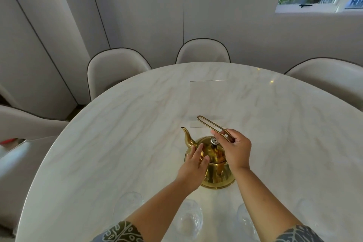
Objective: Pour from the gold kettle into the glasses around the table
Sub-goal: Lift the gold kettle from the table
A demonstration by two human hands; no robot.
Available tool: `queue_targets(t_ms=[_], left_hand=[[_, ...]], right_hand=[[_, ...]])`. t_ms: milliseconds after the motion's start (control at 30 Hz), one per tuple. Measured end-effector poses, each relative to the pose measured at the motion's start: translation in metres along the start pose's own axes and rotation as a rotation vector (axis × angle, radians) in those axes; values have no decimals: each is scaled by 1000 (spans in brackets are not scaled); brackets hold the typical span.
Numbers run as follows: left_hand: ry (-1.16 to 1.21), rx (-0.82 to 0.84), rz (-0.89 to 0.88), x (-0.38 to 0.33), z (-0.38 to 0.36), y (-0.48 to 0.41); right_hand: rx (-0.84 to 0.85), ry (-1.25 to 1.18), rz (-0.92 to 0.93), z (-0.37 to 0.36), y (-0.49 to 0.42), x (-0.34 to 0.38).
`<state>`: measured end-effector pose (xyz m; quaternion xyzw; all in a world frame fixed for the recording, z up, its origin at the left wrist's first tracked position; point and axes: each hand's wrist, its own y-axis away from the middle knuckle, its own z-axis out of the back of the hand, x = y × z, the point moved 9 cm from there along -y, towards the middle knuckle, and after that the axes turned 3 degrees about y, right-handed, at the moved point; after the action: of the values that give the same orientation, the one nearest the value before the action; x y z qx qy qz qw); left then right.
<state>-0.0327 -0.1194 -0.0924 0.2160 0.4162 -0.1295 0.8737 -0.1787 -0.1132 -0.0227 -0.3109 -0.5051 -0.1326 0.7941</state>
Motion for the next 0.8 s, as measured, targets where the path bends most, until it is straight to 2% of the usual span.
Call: queue_targets(t_ms=[233,367,467,667,800], left_hand=[[-58,-86,-74,-18,19,9],[-78,-241,-197,-54,43,32],[-67,-299,-293,-85,55,56],[-92,-313,-441,-145,47,115],[-91,-264,-495,-167,18,151]], right_hand=[[-53,-37,19,16,-4,31],[-58,-77,48,39,-5,67],[-90,-123,70,67,-1,96],[-132,-139,94,132,20,143],[-171,-124,95,183,50,154]])
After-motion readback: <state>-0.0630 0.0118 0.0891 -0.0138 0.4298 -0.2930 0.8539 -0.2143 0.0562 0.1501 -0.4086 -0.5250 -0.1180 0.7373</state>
